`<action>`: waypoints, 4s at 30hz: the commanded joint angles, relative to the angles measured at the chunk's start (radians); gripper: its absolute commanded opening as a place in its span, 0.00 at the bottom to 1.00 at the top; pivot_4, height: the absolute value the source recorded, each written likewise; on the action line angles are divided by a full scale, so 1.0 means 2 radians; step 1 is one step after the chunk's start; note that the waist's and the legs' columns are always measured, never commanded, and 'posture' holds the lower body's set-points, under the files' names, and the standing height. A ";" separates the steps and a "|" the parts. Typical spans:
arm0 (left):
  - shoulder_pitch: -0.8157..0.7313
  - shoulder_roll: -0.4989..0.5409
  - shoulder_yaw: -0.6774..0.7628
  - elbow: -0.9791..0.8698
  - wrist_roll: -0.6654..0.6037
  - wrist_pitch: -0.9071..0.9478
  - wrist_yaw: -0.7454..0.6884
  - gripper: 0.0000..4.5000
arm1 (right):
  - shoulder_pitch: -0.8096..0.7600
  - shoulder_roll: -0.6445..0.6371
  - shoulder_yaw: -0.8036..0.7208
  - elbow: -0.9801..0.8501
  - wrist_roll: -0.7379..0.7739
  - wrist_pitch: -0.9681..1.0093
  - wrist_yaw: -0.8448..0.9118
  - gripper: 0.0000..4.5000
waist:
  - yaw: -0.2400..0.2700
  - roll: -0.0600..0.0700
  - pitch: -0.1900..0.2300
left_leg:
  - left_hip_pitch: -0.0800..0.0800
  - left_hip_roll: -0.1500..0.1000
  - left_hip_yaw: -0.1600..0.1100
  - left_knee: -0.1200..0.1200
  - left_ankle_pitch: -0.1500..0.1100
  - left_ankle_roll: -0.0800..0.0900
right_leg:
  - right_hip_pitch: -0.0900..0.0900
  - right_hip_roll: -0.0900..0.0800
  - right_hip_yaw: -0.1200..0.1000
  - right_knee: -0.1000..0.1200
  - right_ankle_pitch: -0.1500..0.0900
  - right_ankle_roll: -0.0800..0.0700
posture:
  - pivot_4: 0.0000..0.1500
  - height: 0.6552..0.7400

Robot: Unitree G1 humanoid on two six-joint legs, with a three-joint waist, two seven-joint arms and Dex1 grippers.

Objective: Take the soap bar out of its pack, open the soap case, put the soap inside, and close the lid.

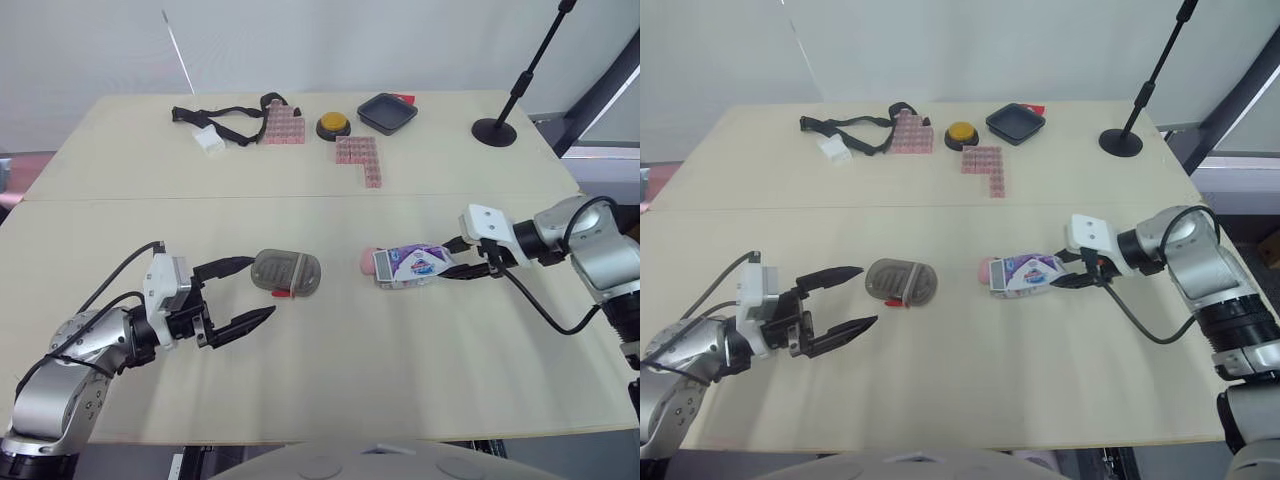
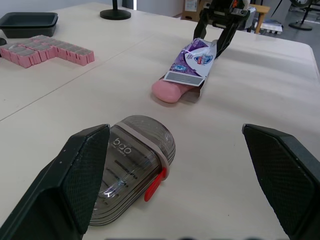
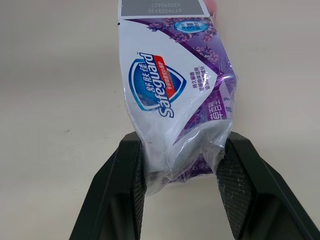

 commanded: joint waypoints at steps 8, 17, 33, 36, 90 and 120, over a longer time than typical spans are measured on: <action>-0.009 0.008 -0.004 -0.002 -0.001 0.001 -0.005 1.00 | 0.000 -0.017 -0.022 0.012 0.000 -0.026 -0.005 0.44 | 0.000 0.000 0.000 | 0.000 0.000 0.000 0.000 0.000 0.000 | 0.000 0.000 0.000 0.000 0.000 0.000 | 1.00 1.00; -0.008 0.008 -0.008 -0.004 -0.001 0.003 -0.007 1.00 | 0.029 -0.067 -0.063 0.037 0.020 -0.050 0.010 0.44 | 0.001 0.000 0.000 | 0.000 0.000 0.000 0.000 0.000 0.000 | 0.000 0.000 0.000 -0.001 0.000 0.000 | 1.00 1.00; 0.000 0.010 -0.010 -0.006 -0.002 0.002 -0.018 1.00 | 0.147 -0.040 -0.250 0.054 0.102 0.027 -0.136 0.44 | 0.002 0.000 0.000 | 0.000 0.000 0.000 -0.002 0.000 0.000 | 0.003 0.000 0.000 -0.002 0.000 0.000 | 1.00 1.00; 0.000 0.008 -0.012 -0.006 -0.001 0.002 -0.017 1.00 | 0.171 0.038 -0.287 -0.006 0.092 0.109 -0.303 0.44 | 0.002 0.001 0.001 | 0.000 0.000 0.000 -0.002 0.000 0.000 | 0.003 0.000 0.000 -0.002 0.000 0.000 | 1.00 1.00; -0.329 0.106 -0.164 0.302 0.157 -0.098 -0.241 1.00 | 0.321 0.015 -0.234 -0.154 0.151 -0.058 -0.057 0.99 | 0.001 0.004 0.004 | 0.007 -0.001 0.000 -0.014 0.008 -0.002 | 0.003 -0.001 -0.001 -0.004 0.002 -0.002 | 1.00 1.00; -0.445 -0.007 -0.225 0.513 0.257 -0.269 -0.246 1.00 | 0.312 0.039 -0.220 -0.149 0.179 -0.055 -0.080 0.99 | 0.016 0.004 0.004 | 0.000 0.000 -0.001 -0.010 0.008 -0.002 | 0.003 -0.002 -0.006 -0.002 0.002 -0.003 | 1.00 1.00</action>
